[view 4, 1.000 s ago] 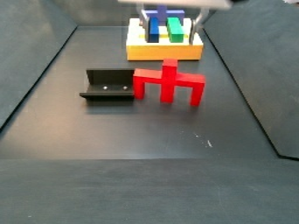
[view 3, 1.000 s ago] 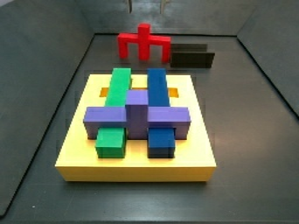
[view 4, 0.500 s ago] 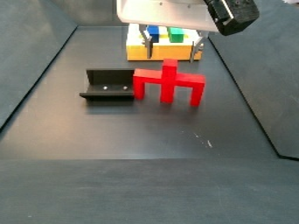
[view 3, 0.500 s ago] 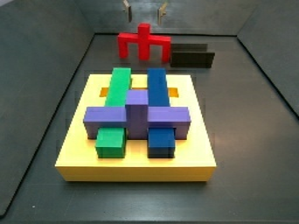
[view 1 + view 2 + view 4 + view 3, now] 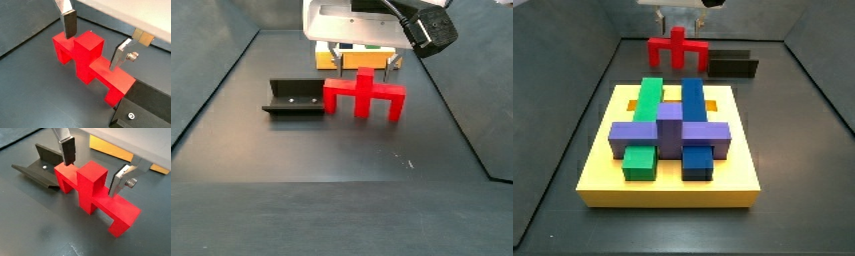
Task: Pick up the red object. Move up. Move to above the board. Insert the red object.
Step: Pick up the red object.
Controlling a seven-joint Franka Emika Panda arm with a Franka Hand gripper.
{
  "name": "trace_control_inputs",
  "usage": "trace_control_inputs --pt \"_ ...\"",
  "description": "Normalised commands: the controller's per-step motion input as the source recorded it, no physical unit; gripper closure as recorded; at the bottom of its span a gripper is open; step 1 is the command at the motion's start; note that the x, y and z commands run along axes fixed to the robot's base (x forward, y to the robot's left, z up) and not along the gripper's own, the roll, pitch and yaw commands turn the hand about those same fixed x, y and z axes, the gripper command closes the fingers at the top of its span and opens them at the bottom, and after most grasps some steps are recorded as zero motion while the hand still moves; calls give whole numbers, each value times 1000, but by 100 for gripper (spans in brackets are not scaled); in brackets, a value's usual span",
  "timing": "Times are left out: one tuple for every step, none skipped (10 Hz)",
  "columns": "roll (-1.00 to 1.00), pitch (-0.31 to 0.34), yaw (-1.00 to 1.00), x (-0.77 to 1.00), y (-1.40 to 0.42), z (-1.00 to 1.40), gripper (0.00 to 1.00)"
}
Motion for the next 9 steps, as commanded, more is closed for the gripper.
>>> trace_control_inputs --pt "0 0 0 0 0 0 100" --pt "0 0 0 0 0 0 100" --pt "0 0 0 0 0 0 100" --pt "0 0 0 0 0 0 100" --pt "0 0 0 0 0 0 100" --pt "0 0 0 0 0 0 100" --pt "0 0 0 0 0 0 100" --pt "0 0 0 0 0 0 100" --pt "0 0 0 0 0 0 100"
